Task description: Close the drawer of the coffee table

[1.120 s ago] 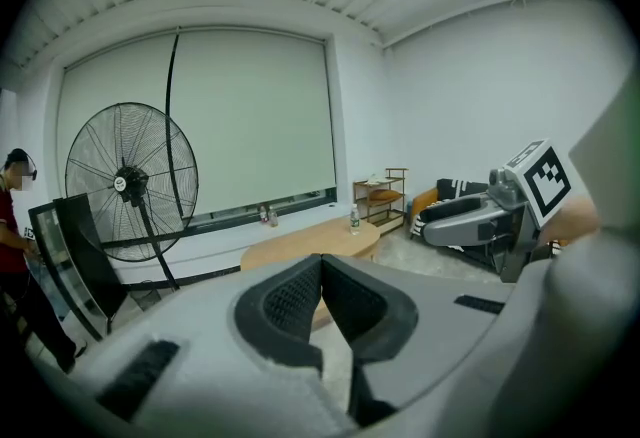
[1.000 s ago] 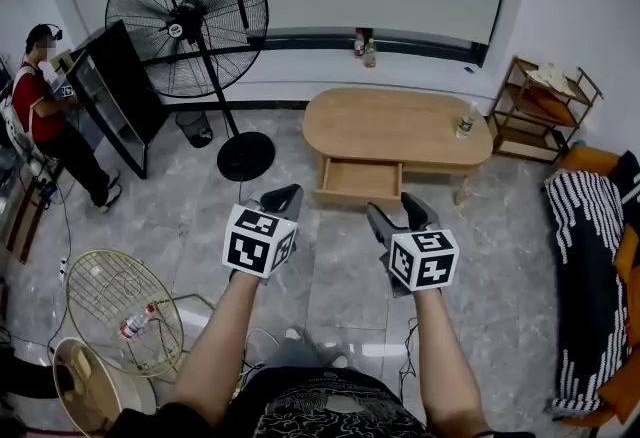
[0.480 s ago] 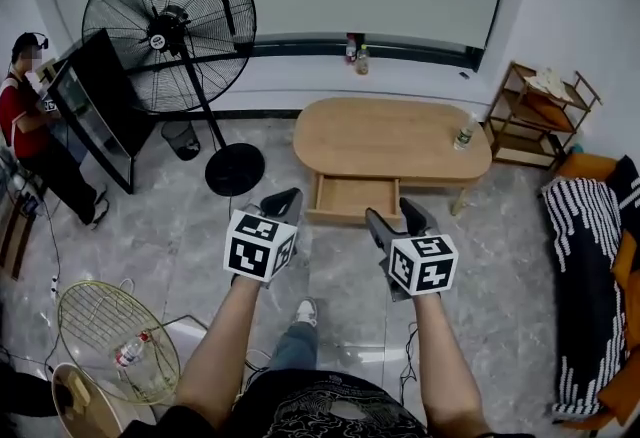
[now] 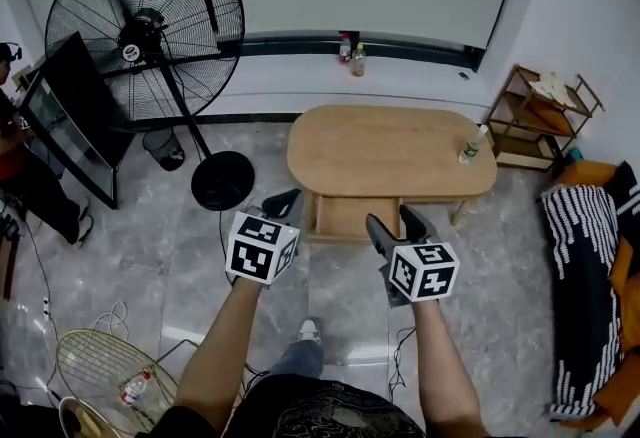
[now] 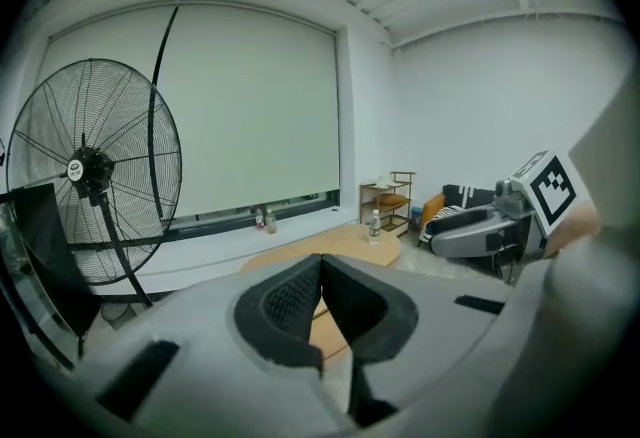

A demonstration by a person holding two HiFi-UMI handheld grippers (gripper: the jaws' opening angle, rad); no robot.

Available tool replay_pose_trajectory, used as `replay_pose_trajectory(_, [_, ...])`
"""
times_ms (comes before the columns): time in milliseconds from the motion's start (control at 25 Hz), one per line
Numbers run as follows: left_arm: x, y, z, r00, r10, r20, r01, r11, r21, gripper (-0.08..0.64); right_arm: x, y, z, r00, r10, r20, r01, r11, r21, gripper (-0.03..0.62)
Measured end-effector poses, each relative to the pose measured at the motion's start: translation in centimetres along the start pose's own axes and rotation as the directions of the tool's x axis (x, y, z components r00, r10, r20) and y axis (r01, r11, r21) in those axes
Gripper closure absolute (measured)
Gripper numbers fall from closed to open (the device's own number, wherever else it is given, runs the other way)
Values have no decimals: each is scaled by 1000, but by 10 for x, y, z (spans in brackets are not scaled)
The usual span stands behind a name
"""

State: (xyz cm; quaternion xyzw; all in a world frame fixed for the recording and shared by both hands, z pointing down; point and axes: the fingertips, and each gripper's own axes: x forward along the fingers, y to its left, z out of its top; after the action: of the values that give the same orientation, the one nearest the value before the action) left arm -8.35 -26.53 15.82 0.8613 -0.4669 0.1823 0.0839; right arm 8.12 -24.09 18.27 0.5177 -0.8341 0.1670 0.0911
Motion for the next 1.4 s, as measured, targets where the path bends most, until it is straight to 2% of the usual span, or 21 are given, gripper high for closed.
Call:
replay_pose_trajectory(360, [48, 51, 1, 1000, -27, -8, 27, 1000, -13, 557, 63, -15, 11, 1000, -25, -12, 25, 999, 25, 304])
replay_pose_trajectory(680, [89, 66, -2, 998, -67, 0, 67, 998, 6, 557, 97, -30, 2, 998, -49, -32, 50, 998, 42, 304])
replay_pose_trajectory(960, [129, 60, -29, 994, -105, -19, 106, 994, 3, 557, 112, -57, -32, 996, -72, -58, 76, 993, 85, 304])
replay_pose_trajectory(1120, [146, 42, -55, 992, -120, -25, 120, 993, 3, 557, 116, -75, -59, 996, -82, -40, 87, 986, 142, 304])
replay_pose_trajectory(1400, [170, 14, -111, 994, -110, -15, 110, 994, 17, 557, 131, -93, -123, 999, -32, -23, 35, 988, 152, 302])
